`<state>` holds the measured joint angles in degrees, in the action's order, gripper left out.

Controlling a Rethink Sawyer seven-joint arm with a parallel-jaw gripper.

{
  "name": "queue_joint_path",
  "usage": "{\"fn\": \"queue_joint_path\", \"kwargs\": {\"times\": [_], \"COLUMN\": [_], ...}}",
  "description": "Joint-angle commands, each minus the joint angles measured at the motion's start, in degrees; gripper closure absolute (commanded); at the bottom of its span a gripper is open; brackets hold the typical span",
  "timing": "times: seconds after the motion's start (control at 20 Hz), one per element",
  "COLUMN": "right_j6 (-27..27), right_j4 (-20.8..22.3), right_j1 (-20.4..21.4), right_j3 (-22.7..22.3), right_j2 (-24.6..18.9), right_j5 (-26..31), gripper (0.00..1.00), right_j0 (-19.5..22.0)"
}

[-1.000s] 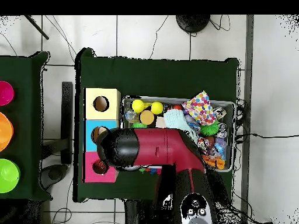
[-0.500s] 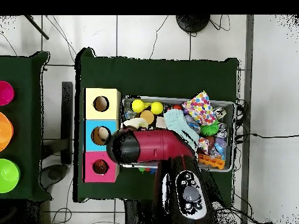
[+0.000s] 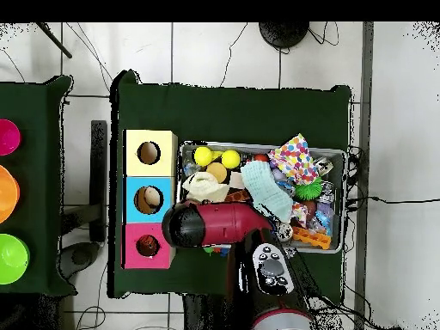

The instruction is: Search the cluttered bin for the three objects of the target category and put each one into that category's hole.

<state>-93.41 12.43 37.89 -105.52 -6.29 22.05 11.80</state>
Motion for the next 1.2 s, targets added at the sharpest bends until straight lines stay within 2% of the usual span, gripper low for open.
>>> {"fn": "queue_joint_path", "kwargs": {"times": [0.05,0.4,0.85,1.0,1.2], "right_j6": [-4.7,-0.8,8.7,11.2,13.6], "right_j4": [1.7,0.0,-2.5,-1.9,0.4], "right_j1": [0.4,9.6,23.6,24.1,23.5], "right_j3": [-3.9,-8.4,-13.2,-12.7,-13.7], "right_j2": [-1.2,-2.8,-6.2,-8.1,-9.9], "right_j5": [0.2,7.2,19.9,21.9,21.0], "gripper": [0.0,0.0,0.0,0.0,0.0], "right_j0": [2.0,5.1,13.8,16.9,21.3]}}
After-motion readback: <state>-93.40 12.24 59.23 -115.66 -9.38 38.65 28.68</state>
